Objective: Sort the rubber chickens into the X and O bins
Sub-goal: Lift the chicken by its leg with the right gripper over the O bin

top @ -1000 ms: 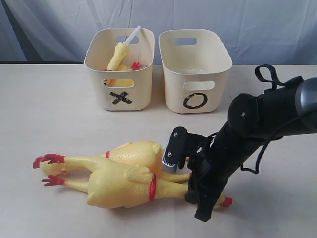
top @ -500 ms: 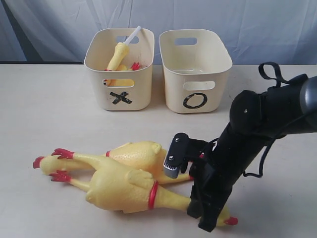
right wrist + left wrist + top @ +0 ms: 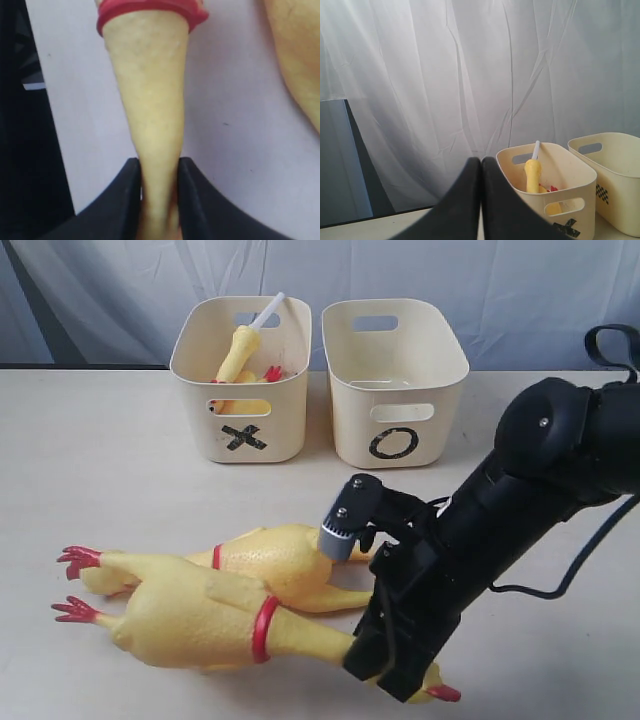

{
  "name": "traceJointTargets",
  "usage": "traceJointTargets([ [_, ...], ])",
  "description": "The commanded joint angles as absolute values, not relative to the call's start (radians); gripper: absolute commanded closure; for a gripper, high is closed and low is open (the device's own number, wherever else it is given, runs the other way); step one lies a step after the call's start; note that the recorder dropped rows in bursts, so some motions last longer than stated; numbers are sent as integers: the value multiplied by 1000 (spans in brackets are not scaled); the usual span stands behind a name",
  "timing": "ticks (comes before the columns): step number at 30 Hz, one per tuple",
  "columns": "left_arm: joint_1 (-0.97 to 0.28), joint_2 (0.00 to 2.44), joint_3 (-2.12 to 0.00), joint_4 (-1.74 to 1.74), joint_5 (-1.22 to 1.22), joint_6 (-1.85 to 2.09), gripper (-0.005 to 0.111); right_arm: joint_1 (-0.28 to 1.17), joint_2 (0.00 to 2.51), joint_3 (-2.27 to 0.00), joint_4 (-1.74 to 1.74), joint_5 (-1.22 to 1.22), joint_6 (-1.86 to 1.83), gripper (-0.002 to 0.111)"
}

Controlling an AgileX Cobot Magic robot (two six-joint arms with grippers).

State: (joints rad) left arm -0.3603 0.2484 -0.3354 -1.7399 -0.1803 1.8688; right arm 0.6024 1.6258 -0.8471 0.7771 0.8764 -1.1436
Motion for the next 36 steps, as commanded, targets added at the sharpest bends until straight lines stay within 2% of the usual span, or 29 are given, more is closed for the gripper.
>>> traceJointTargets([
  [1, -364, 242, -330, -1744, -184, 1868, 107, 599, 1587, -846, 886, 894, -1147, 109],
  [13, -364, 242, -330, -1744, -184, 1868, 107, 589, 1506, -846, 969, 846, -1147, 109],
  [25, -364, 242, -330, -1744, -184, 1868, 107, 413, 1426, -846, 1181, 779, -1149, 109],
  [36, -364, 242, -330, -1744, -184, 1870, 107, 350, 1389, -846, 1284, 728, -1159, 109],
])
